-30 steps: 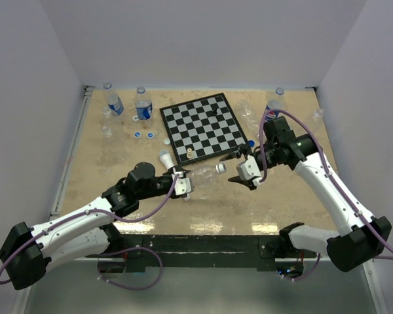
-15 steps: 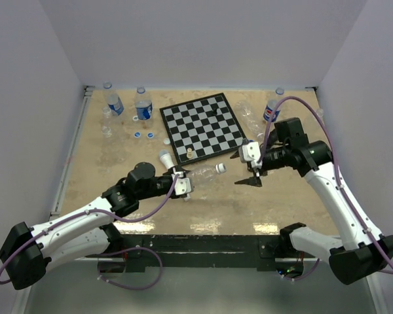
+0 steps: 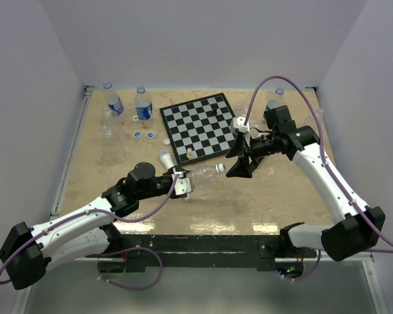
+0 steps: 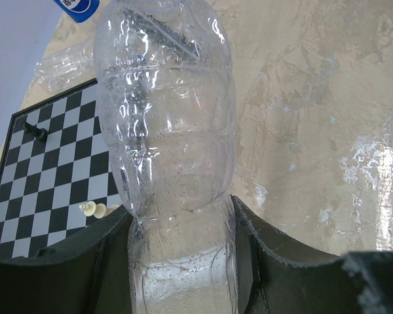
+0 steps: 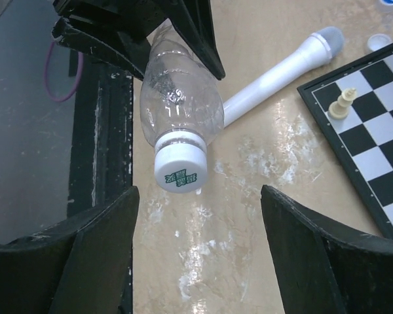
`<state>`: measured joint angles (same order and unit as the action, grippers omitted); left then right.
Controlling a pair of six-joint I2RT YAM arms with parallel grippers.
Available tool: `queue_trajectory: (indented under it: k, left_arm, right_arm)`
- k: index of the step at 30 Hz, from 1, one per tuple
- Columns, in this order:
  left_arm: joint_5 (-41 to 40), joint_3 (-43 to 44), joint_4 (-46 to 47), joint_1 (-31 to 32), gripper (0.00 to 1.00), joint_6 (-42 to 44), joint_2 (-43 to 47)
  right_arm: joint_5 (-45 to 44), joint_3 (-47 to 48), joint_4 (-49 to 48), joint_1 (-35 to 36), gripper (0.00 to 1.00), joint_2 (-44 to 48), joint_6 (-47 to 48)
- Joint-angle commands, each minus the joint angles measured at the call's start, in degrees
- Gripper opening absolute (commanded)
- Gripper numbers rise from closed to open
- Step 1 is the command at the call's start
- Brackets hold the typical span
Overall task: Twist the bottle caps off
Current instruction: Unscrew the bottle cap from the plastic bottle.
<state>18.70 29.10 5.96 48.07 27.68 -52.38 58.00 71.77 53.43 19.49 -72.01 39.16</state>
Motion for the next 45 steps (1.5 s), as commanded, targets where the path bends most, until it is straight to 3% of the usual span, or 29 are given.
queue_trajectory:
  k: [1, 10, 17, 23, 26, 29, 33, 35, 41, 45]
  left_arm:
    - [0.2, 0.6, 2.0, -0.1, 0.03, 0.1, 0.4]
    - [0.1, 0.5, 2.0, -0.1, 0.03, 0.1, 0.0]
    - [-0.1, 0.5, 2.0, 0.0, 0.03, 0.1, -0.2]
    - [-0.1, 0.5, 2.1, -0.1, 0.03, 0.2, -0.2]
    - [0.1, 0.5, 2.2, -0.1, 0.03, 0.1, -0.1]
    - [0.4, 0.5, 2.3, -0.1, 0.03, 0.1, -0.1]
    - [0.4, 0.5, 2.2, -0.2, 0.03, 0.1, 0.0]
    - [0.2, 0.5, 2.0, -0.1, 0.03, 0.1, 0.2]
    - [-0.2, 0.5, 2.0, -0.2, 0.03, 0.2, 0.9]
    - [0.2, 0.5, 2.0, -0.1, 0.03, 0.2, 0.9]
  right_arm:
    - [5.1, 4.4, 3.2, 0.6, 0.77, -2.3, 0.2]
    - [7.0, 6.1, 4.0, 2.8, 0.65, -5.1, 0.8]
    - [5.7, 6.0, 4.4, 3.5, 0.26, -5.1, 1.2]
    - [4.0, 6.5, 5.7, 3.6, 0.06, -4.9, 3.9]
    - [2.6, 8.6, 10.0, 3.8, 0.0, -5.8, 13.5]
    - [0.6, 6.4, 10.0, 3.8, 0.0, -3.1, 27.3]
    - [-3.5, -0.6, 10.0, 4.0, 0.0, 3.8, 62.0]
    - [-6.5, -1.7, 10.5, 4.0, 0.0, 3.3, 73.7]
    - [-0.5, -2.0, 10.5, 3.8, 0.0, 0.8, 77.0]
    - [2.8, -2.4, 8.7, 3.3, 0.24, 2.1, 67.6]
